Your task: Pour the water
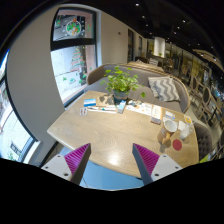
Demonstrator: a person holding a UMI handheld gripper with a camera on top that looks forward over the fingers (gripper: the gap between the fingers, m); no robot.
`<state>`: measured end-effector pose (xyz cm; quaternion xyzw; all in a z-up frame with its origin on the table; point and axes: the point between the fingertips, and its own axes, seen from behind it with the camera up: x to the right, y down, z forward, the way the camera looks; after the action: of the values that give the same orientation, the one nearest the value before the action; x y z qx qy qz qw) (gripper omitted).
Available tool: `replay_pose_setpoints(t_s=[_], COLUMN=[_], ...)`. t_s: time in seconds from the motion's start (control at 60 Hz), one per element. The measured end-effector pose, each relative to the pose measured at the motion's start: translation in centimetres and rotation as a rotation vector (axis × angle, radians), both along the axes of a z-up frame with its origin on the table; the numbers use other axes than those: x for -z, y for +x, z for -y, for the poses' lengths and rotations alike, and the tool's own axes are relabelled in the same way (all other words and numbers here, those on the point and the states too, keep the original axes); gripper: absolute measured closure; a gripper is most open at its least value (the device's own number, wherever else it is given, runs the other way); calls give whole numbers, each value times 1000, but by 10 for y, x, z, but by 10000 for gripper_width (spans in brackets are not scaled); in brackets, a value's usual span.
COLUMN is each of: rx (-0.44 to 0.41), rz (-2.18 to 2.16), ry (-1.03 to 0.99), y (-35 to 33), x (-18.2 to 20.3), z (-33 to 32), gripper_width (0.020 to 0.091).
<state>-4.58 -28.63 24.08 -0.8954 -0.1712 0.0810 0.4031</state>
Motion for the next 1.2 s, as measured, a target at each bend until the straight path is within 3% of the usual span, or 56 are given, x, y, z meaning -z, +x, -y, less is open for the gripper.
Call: replay_pose_setpoints(t_s=[0.117, 0.35, 0.783, 1.033, 1.2], rx=[46, 149, 425, 469, 464], rz=[13, 11, 6, 7, -6], ry=[4, 8, 7, 63, 119], y=[29, 156, 472, 587, 612], x=[5, 33, 123, 156, 168], z=[-4, -8, 27, -10, -59], gripper_width=[255, 254, 257, 250, 250])
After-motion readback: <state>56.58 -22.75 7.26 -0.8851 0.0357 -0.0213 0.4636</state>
